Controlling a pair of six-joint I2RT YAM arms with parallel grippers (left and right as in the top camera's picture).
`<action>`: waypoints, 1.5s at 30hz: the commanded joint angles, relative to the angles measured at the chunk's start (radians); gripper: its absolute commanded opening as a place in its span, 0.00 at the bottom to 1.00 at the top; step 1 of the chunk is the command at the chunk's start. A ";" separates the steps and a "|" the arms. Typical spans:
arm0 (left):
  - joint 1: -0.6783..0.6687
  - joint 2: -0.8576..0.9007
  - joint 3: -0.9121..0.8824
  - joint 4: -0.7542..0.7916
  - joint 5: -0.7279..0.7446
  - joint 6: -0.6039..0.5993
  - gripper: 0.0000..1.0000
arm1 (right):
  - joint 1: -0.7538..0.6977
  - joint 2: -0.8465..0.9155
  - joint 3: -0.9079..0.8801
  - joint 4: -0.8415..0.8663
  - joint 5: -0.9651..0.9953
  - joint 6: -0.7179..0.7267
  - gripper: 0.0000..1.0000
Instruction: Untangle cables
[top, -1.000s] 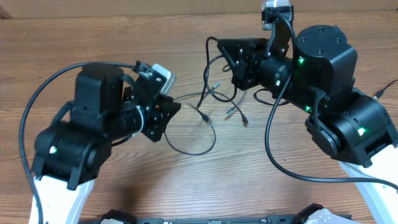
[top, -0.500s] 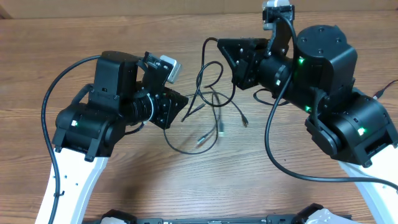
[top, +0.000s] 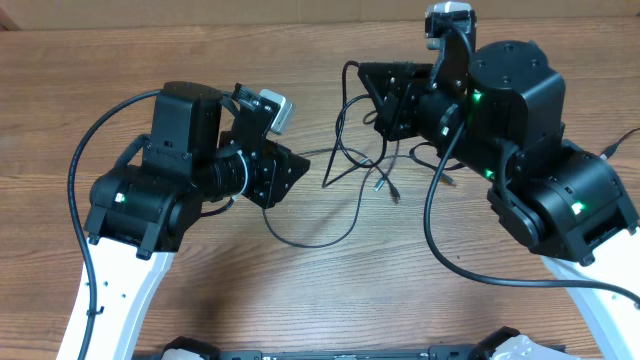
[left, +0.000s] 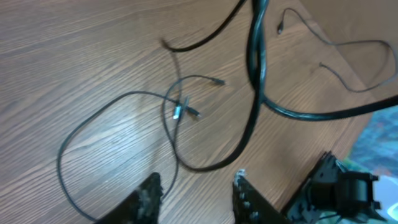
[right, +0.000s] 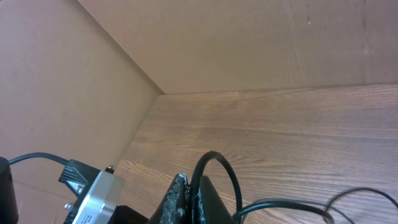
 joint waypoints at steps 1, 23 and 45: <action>-0.006 0.003 -0.003 0.010 0.069 -0.033 0.41 | -0.003 0.002 0.020 -0.001 0.016 0.014 0.04; -0.007 0.003 -0.003 0.027 0.102 -0.325 0.52 | -0.003 0.071 0.020 -0.002 -0.023 0.010 0.04; -0.061 0.044 -0.028 0.023 -0.085 -0.504 0.52 | 0.045 0.107 0.020 0.098 -0.124 0.116 0.04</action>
